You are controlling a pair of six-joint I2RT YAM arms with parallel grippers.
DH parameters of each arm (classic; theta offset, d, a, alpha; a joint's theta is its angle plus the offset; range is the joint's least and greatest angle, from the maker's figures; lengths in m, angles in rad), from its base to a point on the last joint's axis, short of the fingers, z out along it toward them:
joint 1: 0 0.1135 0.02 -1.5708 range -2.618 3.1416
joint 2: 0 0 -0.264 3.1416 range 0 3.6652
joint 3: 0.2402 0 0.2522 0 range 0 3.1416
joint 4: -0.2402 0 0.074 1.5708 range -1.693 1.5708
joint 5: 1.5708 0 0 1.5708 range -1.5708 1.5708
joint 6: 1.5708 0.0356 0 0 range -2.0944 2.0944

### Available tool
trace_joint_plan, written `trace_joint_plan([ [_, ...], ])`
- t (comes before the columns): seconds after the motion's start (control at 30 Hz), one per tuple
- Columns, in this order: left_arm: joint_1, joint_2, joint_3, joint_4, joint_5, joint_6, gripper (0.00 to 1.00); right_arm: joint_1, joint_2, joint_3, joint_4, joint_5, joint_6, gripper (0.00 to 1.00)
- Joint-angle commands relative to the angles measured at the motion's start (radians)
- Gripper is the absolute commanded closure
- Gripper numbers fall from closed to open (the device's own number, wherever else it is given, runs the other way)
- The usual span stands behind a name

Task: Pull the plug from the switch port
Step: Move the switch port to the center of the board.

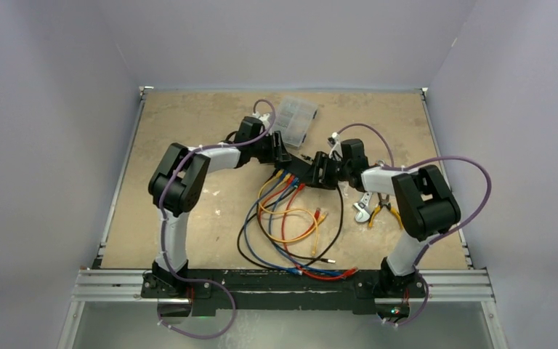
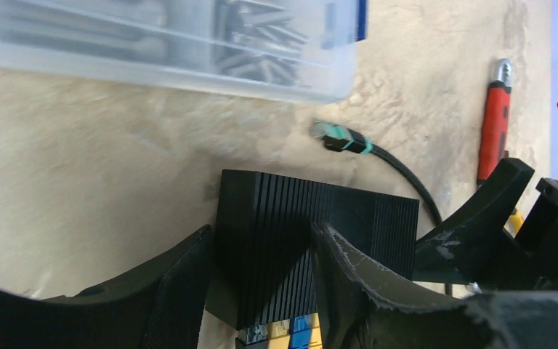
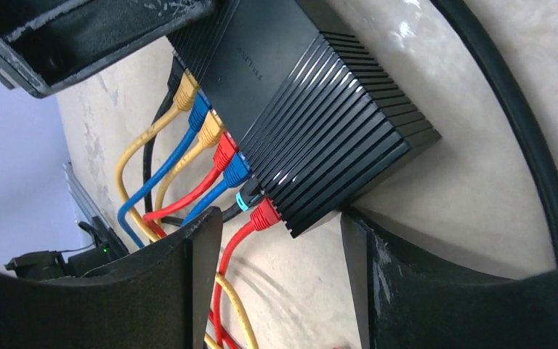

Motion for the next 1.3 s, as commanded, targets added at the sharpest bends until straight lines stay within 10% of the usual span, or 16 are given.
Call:
trace_joint_plan([
  [0.0, -0.007, -0.090, -0.070, -0.086, 0.038, 0.018, 0.52, 0.037, 0.067, 0.135, 0.051, -0.054, -0.020, 0.37],
  [0.77, -0.002, -0.697, -0.537, -0.438, -0.378, -0.043, 0.47, 0.306, 0.343, 0.663, -0.245, 0.022, -0.155, 0.31],
  [0.93, 0.008, -0.786, -0.487, -0.593, -0.558, -0.036, 0.21, 0.306, 0.284, 0.607, -0.264, 0.098, -0.164, 0.20],
  [1.27, 0.124, -0.644, -0.311, -0.560, -0.424, 0.128, 0.14, 0.346, 0.135, 0.371, -0.211, 0.092, -0.165, 0.20],
])
